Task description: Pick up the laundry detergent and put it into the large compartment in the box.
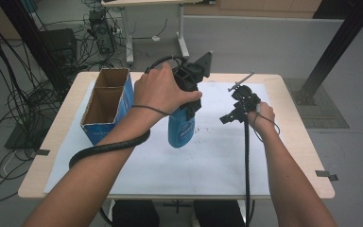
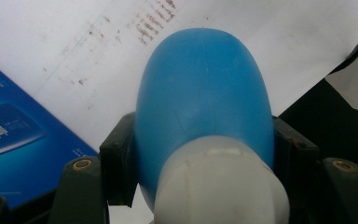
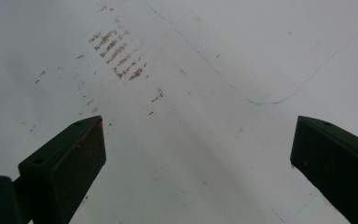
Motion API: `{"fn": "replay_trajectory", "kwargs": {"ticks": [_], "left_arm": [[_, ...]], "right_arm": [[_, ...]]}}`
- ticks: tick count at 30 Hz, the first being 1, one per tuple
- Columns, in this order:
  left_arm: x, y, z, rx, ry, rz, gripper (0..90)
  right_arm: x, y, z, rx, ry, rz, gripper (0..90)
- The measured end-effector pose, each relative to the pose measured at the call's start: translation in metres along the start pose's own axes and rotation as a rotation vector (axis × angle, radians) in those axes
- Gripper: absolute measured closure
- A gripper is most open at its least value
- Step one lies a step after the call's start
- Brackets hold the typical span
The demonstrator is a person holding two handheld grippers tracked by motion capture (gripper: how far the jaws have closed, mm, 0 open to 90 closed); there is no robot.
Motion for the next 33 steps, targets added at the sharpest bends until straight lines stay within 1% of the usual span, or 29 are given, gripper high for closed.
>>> {"fn": "replay_trajectory", "kwargs": {"ticks": [1, 2, 4, 5, 6, 8, 9, 10, 11, 14, 16, 17, 21, 25, 27, 28, 29, 32, 33], "left_arm": [[0.000, 0.003, 0.000, 0.002, -0.004, -0.001, 37.6], [0.000, 0.005, 0.000, 0.004, 0.003, 0.005, 37.6], [0.001, 0.009, 0.001, 0.011, 0.001, -0.006, 37.6], [0.002, 0.012, 0.002, 0.015, 0.001, -0.003, 37.6], [0.002, 0.014, 0.003, 0.016, 0.006, -0.002, 37.6], [0.002, 0.019, 0.002, 0.013, -0.001, -0.002, 37.6], [0.002, 0.021, 0.002, 0.010, 0.006, -0.002, 37.7], [0.002, 0.021, 0.002, 0.010, 0.006, -0.002, 37.6], [0.002, 0.027, 0.001, 0.010, 0.002, 0.004, 37.6], [0.000, 0.034, 0.001, 0.015, 0.012, 0.017, 37.7], [-0.001, 0.038, -0.001, 0.012, 0.020, 0.027, 37.6], [-0.002, 0.041, -0.003, 0.009, 0.017, 0.028, 37.6], [-0.007, 0.046, -0.008, -0.002, 0.042, 0.041, 37.6], [-0.011, 0.052, -0.013, 0.005, 0.051, 0.044, 37.7], [-0.015, 0.055, -0.018, 0.004, 0.061, 0.048, 37.6], [-0.017, 0.056, -0.020, 0.002, 0.074, 0.056, 37.6], [-0.019, 0.057, -0.023, 0.002, 0.077, 0.054, 37.7], [-0.025, 0.061, -0.030, 0.003, 0.104, 0.068, 37.6], [-0.027, 0.063, -0.033, 0.003, 0.104, 0.066, 37.6]], "right_arm": [[-0.001, 0.000, 0.000, 0.000, 0.000, 0.003, 3.3], [-0.001, 0.001, 0.000, 0.001, -0.003, 0.002, 3.4], [-0.001, 0.001, 0.000, 0.001, -0.002, 0.002, 3.3], [-0.001, 0.001, 0.001, 0.004, -0.005, 0.004, 3.3], [-0.002, 0.001, 0.001, 0.006, -0.007, 0.005, 3.3], [-0.002, 0.000, 0.001, 0.010, -0.011, 0.008, 3.3], [-0.002, 0.000, 0.001, 0.011, -0.012, 0.008, 3.3], [-0.002, 0.000, 0.001, 0.011, -0.010, 0.008, 3.3], [-0.003, 0.000, 0.001, 0.013, -0.010, 0.011, 3.3], [-0.002, -0.001, 0.000, 0.014, -0.005, 0.011, 3.3], [-0.002, -0.001, -0.001, 0.011, -0.003, 0.013, 3.3], [-0.002, -0.001, 0.000, 0.012, -0.001, 0.014, 3.3], [0.000, -0.001, -0.001, 0.011, -0.005, 0.006, 3.3], [0.000, -0.002, -0.001, 0.011, -0.005, 0.004, 3.3], [0.000, -0.002, -0.002, 0.012, -0.006, 0.006, 3.3], [0.000, -0.002, -0.001, 0.014, -0.003, 0.007, 3.3], [0.000, -0.003, -0.001, 0.015, -0.004, 0.006, 3.3], [0.000, -0.005, -0.001, 0.020, -0.009, 0.005, 3.3], [0.000, -0.005, -0.001, 0.023, -0.009, 0.003, 3.3]]}}
Point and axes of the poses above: each handheld gripper's, and its own axes: y roughly backward along the jaws, x roughly out of its top, z roughly to its right, the point moved 6 cm from there along -y, roughly forward along the jaws, and after that the axes turned 6 degrees about -y, right-handed, at the moved point
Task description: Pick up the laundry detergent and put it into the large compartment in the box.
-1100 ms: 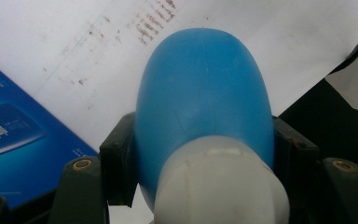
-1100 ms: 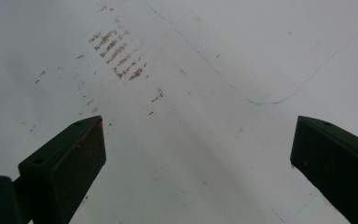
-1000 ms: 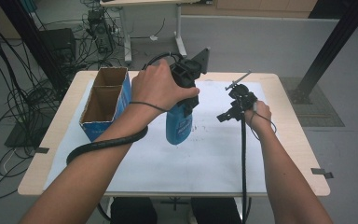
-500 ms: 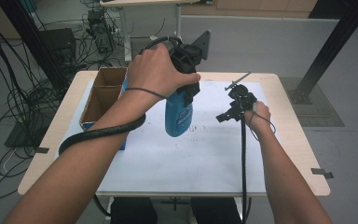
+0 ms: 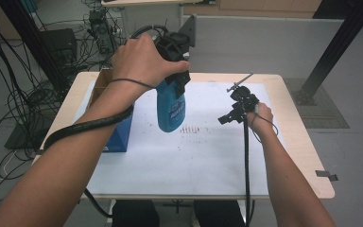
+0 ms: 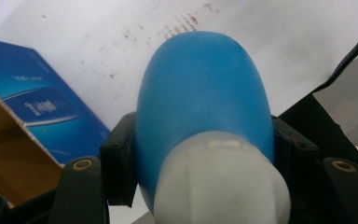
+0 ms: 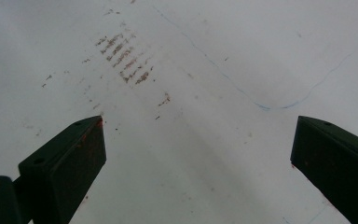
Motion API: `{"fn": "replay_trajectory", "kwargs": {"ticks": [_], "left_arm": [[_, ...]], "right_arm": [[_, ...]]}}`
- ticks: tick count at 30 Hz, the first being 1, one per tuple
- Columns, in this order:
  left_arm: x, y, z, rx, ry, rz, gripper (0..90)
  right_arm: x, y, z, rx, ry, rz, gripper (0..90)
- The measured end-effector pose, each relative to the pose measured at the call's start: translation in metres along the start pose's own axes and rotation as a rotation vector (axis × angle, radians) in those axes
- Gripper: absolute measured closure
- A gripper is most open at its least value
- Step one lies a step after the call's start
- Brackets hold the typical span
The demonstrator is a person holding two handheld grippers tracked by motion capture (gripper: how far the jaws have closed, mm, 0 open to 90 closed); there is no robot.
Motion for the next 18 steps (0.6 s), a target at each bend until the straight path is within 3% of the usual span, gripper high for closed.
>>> {"fn": "replay_trajectory", "kwargs": {"ticks": [3, 12, 18], "left_arm": [[-0.006, 0.005, -0.007, 0.004, 0.032, 0.014, 37.6], [-0.020, 0.019, -0.025, 0.015, 0.076, 0.030, 37.7], [-0.030, 0.031, -0.040, 0.029, 0.137, 0.047, 37.7]], "right_arm": [[0.000, -0.001, 0.000, 0.003, 0.001, 0.001, 3.3], [0.001, -0.002, -0.001, 0.004, 0.006, 0.003, 3.3], [-0.001, -0.003, -0.001, 0.001, 0.009, 0.001, 3.3]]}}
Point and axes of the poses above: each handheld gripper's, and its own axes: y roughly backward along the jaws, x roughly out of its top, z roughly to its right, the point moved 6 cm from there along -y, roughly forward along the jaws, and after that the axes turned 6 degrees about -y, right-handed, at the moved point
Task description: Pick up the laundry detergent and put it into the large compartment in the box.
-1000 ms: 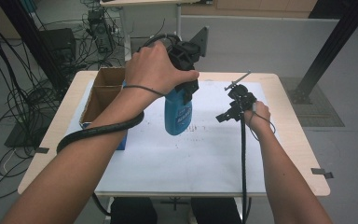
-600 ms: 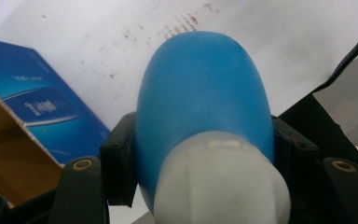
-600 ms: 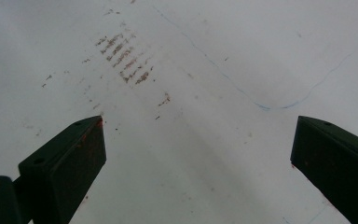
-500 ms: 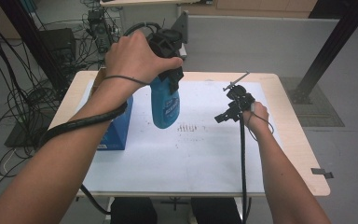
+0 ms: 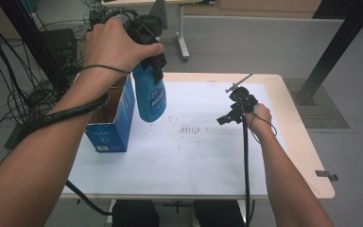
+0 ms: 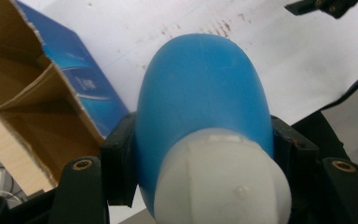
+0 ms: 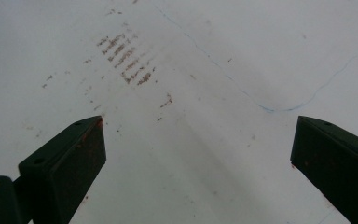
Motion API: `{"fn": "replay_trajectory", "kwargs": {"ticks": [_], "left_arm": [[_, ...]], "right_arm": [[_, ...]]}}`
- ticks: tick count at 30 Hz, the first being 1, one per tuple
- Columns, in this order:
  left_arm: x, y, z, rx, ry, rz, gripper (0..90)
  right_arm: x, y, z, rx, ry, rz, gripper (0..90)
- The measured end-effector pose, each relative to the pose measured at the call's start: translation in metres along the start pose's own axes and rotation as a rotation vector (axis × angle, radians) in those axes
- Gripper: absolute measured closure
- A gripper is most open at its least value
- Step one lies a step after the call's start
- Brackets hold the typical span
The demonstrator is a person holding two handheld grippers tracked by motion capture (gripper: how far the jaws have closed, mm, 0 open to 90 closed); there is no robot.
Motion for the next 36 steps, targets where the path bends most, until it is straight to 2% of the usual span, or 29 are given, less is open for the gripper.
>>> {"fn": "replay_trajectory", "kwargs": {"ticks": [4, 11, 16, 28, 29, 36], "left_arm": [[-0.004, 0.005, -0.008, 0.018, 0.036, 0.009, 37.7], [-0.013, 0.009, -0.027, 0.015, 0.107, 0.025, 37.7], [-0.016, 0.014, -0.035, 0.027, 0.120, 0.021, 37.7], [-0.028, 0.022, -0.064, 0.043, 0.208, 0.025, 37.6], [-0.032, 0.023, -0.072, 0.037, 0.241, 0.031, 37.7], [-0.043, 0.023, -0.091, 0.053, 0.314, 0.030, 37.6]], "right_arm": [[-0.002, -0.001, 0.001, 0.005, -0.005, 0.001, 3.3], [-0.003, -0.001, 0.002, 0.006, -0.004, 0.004, 3.3], [-0.003, -0.001, 0.002, 0.006, 0.002, 0.011, 3.3], [-0.004, -0.001, 0.002, 0.011, -0.001, 0.018, 3.3], [-0.004, -0.002, 0.002, 0.010, 0.000, 0.017, 3.3], [-0.001, -0.003, 0.001, 0.013, 0.003, 0.012, 3.3]]}}
Point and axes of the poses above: each handheld gripper's, and its own axes: y roughly backward along the jaws, x roughly out of its top, z roughly to its right, the point moved 6 cm from there along -y, roughly forward along the jaws, and after that the axes turned 6 degrees about -y, right-handed, at the moved point
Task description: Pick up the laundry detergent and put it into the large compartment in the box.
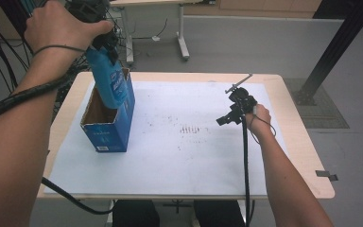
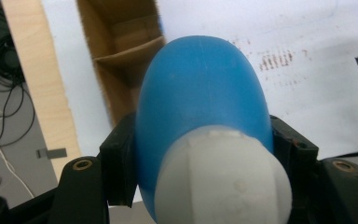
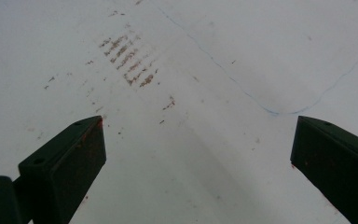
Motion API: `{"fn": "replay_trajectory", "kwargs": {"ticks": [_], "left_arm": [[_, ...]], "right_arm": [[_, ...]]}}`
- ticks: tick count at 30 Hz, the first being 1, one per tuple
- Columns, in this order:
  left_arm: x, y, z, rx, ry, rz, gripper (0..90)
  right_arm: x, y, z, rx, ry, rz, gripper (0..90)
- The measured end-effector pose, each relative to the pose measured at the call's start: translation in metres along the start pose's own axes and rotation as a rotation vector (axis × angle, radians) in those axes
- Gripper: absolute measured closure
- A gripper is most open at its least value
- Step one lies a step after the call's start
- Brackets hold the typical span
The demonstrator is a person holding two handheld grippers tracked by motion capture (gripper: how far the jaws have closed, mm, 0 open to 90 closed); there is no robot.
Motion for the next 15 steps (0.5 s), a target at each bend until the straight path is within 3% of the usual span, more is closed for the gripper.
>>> {"fn": "replay_trajectory", "kwargs": {"ticks": [5, 15], "left_arm": [[-0.002, -0.003, -0.013, 0.014, 0.043, -0.005, 37.7], [-0.006, -0.014, -0.030, 0.020, 0.084, -0.002, 37.7]], "right_arm": [[0.001, -0.001, -0.001, 0.003, 0.003, 0.001, 3.3], [-0.002, 0.001, 0.001, 0.000, -0.003, 0.004, 3.3]]}}
Point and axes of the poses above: each handheld gripper's, and its own axes: y roughly backward along the jaws, x roughly out of its top, z roughly to its right, the point moved 6 cm from there along -y, roughly forward along the jaws, and after that the axes turned 6 degrees about -y, right-handed, at the moved point
